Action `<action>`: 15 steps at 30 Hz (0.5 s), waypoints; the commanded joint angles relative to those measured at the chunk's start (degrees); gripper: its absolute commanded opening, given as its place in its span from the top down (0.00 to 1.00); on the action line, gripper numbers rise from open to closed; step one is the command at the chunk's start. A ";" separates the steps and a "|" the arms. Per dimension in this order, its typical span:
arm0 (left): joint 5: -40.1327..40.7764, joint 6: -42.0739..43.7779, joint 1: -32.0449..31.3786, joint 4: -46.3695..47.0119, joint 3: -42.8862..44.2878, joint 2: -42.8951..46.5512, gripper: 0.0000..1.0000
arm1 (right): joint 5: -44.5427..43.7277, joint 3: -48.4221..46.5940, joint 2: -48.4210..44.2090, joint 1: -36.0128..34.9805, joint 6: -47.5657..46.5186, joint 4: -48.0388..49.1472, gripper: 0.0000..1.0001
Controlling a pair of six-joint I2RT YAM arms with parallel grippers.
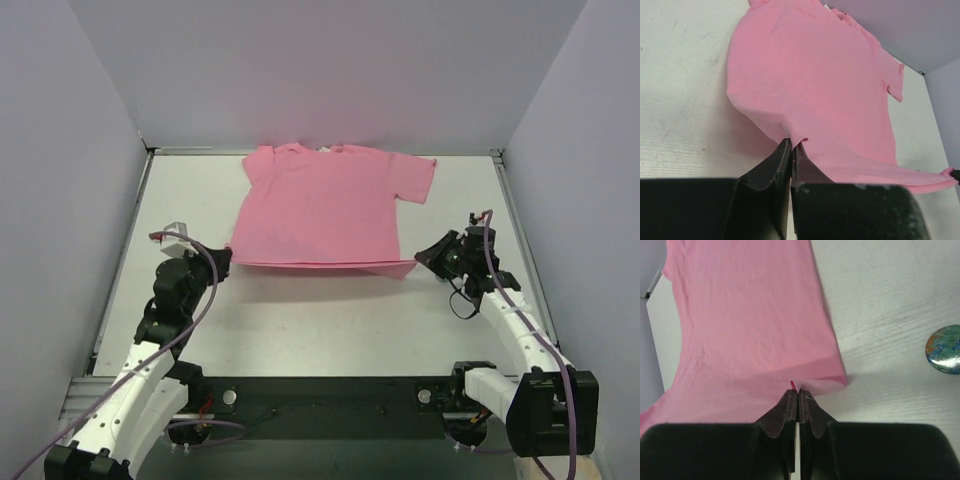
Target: Pin the brooch onto the clothing
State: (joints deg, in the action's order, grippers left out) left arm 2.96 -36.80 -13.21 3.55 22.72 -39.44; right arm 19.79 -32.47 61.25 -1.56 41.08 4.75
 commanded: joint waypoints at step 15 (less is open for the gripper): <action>-1.29 -8.46 -0.41 -23.41 0.92 11.14 1.00 | -1.42 -0.05 -9.13 -0.63 -0.92 -26.45 1.00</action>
State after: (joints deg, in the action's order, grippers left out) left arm 1.87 -42.87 -13.47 -14.17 22.04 -29.04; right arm 19.75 -32.67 54.43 -2.02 39.33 -14.87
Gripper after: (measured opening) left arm 0.105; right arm 0.031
